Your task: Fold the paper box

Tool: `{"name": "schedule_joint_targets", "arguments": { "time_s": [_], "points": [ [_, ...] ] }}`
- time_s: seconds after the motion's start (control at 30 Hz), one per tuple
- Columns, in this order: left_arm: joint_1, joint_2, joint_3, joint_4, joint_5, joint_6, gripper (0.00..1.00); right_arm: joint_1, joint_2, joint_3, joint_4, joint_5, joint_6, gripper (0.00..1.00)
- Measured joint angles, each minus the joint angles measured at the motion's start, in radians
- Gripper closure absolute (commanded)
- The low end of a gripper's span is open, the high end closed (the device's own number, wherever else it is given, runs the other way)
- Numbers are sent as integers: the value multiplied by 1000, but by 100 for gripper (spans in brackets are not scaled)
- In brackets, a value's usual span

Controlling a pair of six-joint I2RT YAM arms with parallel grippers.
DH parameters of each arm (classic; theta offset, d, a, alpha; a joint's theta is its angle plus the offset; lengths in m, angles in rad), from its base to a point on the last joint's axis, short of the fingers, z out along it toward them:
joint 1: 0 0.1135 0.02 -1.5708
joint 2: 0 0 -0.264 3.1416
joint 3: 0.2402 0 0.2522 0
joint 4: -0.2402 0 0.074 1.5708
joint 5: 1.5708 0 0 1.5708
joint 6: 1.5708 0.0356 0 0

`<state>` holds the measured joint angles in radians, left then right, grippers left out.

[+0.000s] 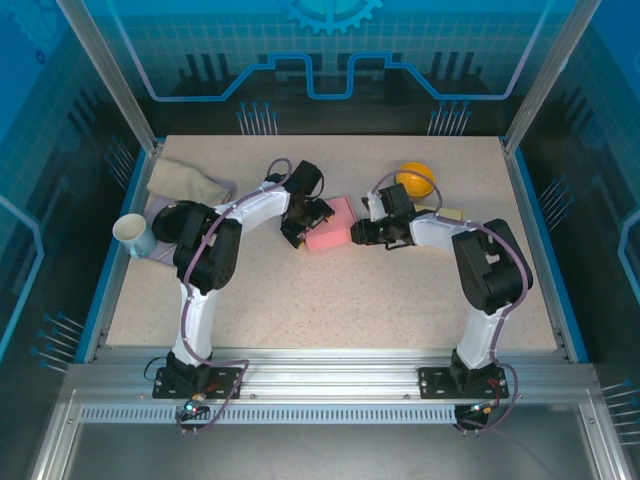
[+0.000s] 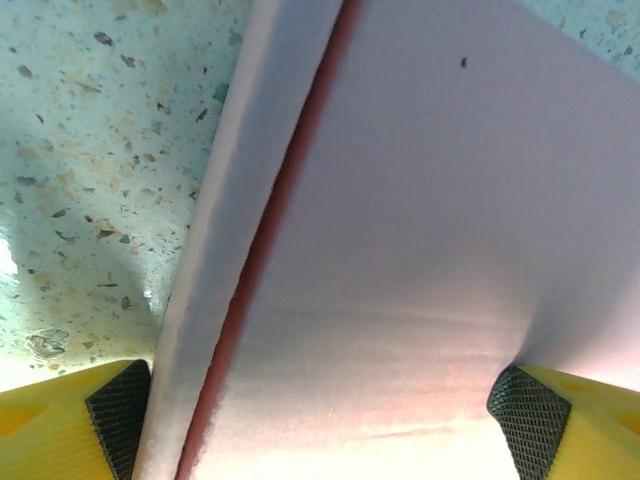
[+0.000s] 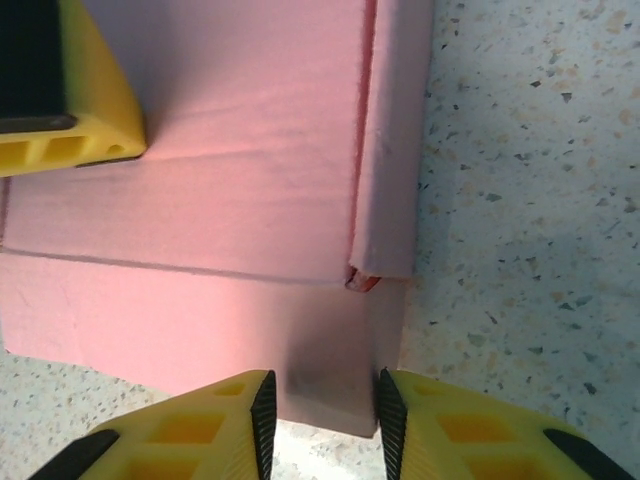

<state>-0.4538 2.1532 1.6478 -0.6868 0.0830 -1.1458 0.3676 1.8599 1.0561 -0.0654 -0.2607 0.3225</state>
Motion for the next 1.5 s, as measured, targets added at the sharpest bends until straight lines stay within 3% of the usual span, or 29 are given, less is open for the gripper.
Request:
{"name": "schedule_joint_targets", "arguments": {
  "time_s": [0.37,0.63,0.97,1.07,1.23,1.37,1.5],
  "points": [
    [0,0,0,0,0,3,9,55,26,-85,217,139,-93,69],
    [7,0,0,4,-16,2,9,106,52,-68,262,273,-109,60],
    [11,0,-2,7,-15,3,9,108,-38,-129,246,234,-5,54],
    [13,0,-7,12,-14,3,9,117,-113,-161,214,227,27,60],
    [14,-2,-11,16,-10,10,9,200,-180,-178,222,208,111,82],
    [16,-3,-15,22,-6,15,9,281,-135,-179,317,159,227,94],
    [16,-7,-23,30,-6,18,9,303,-39,-179,447,127,358,99]
  ]
}}
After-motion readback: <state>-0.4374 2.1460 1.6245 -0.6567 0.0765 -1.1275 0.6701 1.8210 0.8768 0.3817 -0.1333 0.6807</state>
